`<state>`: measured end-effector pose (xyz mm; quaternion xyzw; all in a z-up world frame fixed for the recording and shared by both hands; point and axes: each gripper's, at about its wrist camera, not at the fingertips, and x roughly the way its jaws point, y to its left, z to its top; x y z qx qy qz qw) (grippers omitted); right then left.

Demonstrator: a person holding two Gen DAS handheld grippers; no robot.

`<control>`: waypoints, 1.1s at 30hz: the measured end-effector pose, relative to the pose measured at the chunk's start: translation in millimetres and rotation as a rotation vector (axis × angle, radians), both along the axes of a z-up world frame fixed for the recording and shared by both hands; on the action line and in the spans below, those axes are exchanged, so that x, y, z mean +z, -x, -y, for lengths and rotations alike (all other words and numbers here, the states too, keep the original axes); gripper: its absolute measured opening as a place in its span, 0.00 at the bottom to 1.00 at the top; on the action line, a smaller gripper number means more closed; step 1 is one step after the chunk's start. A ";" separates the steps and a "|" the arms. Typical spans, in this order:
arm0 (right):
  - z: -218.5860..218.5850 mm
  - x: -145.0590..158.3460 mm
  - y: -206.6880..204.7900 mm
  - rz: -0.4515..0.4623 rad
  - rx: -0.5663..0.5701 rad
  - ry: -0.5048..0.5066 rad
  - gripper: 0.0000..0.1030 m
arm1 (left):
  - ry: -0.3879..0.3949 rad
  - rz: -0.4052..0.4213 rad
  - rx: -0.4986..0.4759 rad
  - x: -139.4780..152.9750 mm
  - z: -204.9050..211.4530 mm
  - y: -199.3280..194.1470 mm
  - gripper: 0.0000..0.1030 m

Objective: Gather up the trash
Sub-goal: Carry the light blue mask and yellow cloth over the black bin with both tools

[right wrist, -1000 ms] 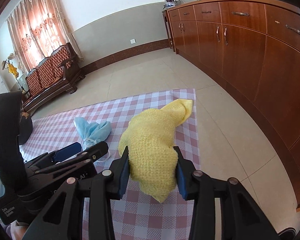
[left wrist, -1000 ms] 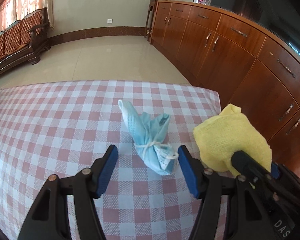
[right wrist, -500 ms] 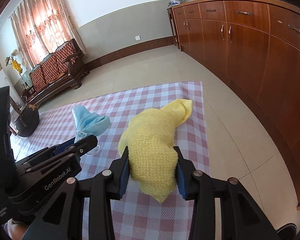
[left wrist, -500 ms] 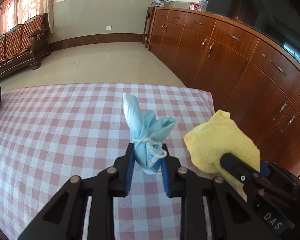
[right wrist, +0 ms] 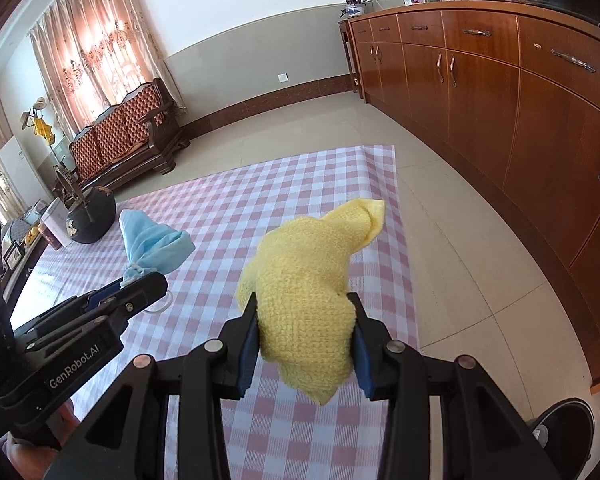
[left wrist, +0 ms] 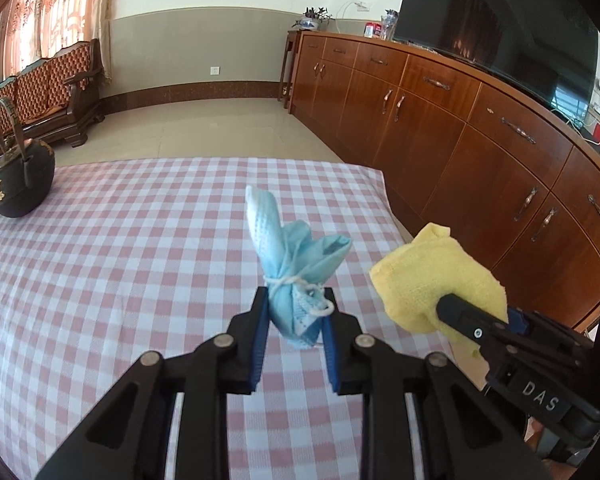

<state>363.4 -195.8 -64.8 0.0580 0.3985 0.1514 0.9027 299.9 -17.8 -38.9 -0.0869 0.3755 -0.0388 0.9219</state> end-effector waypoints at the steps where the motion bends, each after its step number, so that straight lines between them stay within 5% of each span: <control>1: 2.4 1.9 9.0 0.000 0.001 0.000 0.41 | 0.002 0.000 -0.001 0.4 -0.3 8.7 0.25; 15: 20.0 17.5 122.0 0.005 -0.010 0.006 0.41 | -0.006 0.027 -0.043 9.8 8.1 82.7 0.25; 33: 80.7 23.9 198.2 0.010 -0.131 0.003 0.41 | 0.002 0.053 -0.195 9.9 59.7 129.3 0.25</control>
